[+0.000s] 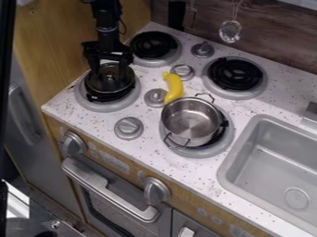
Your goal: Took the silver lid and placed on top of silver pot on the left bottom burner
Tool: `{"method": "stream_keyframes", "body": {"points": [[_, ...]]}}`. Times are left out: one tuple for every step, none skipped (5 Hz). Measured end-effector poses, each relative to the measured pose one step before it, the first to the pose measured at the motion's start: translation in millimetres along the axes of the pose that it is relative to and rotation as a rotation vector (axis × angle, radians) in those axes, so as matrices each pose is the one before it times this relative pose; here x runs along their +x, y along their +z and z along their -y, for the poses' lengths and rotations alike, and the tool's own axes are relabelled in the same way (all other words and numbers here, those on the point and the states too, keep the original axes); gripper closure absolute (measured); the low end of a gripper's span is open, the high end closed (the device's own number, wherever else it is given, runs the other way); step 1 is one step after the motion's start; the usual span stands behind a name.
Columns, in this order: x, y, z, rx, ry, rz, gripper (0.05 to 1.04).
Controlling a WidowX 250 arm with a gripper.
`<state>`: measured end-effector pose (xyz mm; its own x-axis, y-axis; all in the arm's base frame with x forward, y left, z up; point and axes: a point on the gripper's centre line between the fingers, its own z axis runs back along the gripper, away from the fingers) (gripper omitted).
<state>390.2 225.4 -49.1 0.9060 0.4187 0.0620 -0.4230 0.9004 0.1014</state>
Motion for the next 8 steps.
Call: {"method": "stream_keyframes", "body": {"points": [[-7.11,-2.44,-9.85,0.0014,0.0618,-0.0314,0.125],[-1.69,-1.83,-11.68,-0.0016,0.0349,-0.0059,0.397],[-2.22,-0.80,0.28,-0.0011,-0.0075,0.0046,0.651],[-5.64,1.03,7.02,-0.0318,-0.0331,0.0012,0.812],[-9.90,7.03,20.27,-0.0702,-0.0527,0.0187,0.814],[-9.75,33.12,46.82,-0.0839,-0.0937,0.0570,0.814],[-13.83,32.84,37.10,-0.0517,-0.0888,0.0424,0.815],[-27.29,-8.68,21.32,0.0315,-0.0984,-0.0313,0.815]]}}
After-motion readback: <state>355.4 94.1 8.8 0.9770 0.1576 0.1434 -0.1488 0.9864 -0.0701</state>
